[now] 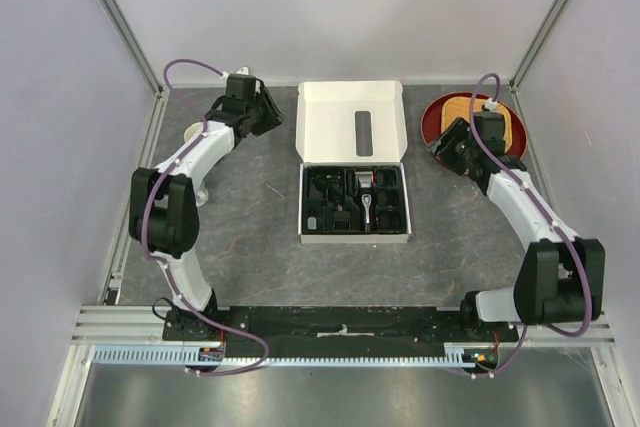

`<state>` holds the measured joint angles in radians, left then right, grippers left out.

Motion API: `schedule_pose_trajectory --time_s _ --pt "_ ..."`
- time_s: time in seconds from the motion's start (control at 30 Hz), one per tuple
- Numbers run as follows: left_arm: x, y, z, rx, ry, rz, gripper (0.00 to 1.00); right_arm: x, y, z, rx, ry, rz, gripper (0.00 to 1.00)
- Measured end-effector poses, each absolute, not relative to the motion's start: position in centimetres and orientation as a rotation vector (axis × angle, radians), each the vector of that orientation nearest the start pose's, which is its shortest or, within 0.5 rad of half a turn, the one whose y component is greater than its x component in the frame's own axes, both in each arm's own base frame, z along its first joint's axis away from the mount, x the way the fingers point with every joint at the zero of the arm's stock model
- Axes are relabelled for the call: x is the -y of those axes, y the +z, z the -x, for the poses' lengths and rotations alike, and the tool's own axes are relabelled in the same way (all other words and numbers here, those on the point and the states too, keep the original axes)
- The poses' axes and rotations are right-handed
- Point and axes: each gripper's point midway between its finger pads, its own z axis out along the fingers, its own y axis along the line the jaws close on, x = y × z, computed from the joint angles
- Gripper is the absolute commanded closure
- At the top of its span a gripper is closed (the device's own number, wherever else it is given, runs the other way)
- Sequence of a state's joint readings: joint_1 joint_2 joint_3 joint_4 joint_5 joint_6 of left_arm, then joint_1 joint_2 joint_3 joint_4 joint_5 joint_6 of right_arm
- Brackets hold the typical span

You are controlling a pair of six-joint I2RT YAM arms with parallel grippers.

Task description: Sort the hair-cutting tools

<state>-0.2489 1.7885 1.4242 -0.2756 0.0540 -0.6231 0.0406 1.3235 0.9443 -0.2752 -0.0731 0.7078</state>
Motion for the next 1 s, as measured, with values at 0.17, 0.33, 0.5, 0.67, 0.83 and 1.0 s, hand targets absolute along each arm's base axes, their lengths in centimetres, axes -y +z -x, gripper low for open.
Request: schedule_pose_trajectory --time_s 0.17,0.33,0.5,0.67,0.83,1.0 --pt "16.3 11.6 -50.2 -2.317 -0.510 0.420 0.57 -5.8 14.0 -41.9 -2.176 0.480 -0.714 0.52" --pt "16.6 8.6 -51.2 -2.379 -0.488 0.439 0.57 -6.8 12.1 -45.6 -2.202 0.498 -0.690 0.55" --pt "17.6 8.3 -52.8 -2.377 -0.534 0.422 0.57 -8.4 10.0 -48.5 -2.237 0.523 -0.645 0.55" --pt "20.1 7.6 -53.6 -2.400 -0.684 0.351 0.58 -10.7 8.3 -51.2 -2.277 0.547 -0.601 0.56" --pt "20.4 5.3 -53.2 -2.456 -0.763 0.345 0.59 -11.1 7.0 -52.1 -2.307 0.538 -0.595 0.56" --pt "20.9 5.4 -53.0 -2.454 -0.813 0.317 0.59 -11.4 6.9 -52.1 -2.312 0.548 -0.585 0.56"
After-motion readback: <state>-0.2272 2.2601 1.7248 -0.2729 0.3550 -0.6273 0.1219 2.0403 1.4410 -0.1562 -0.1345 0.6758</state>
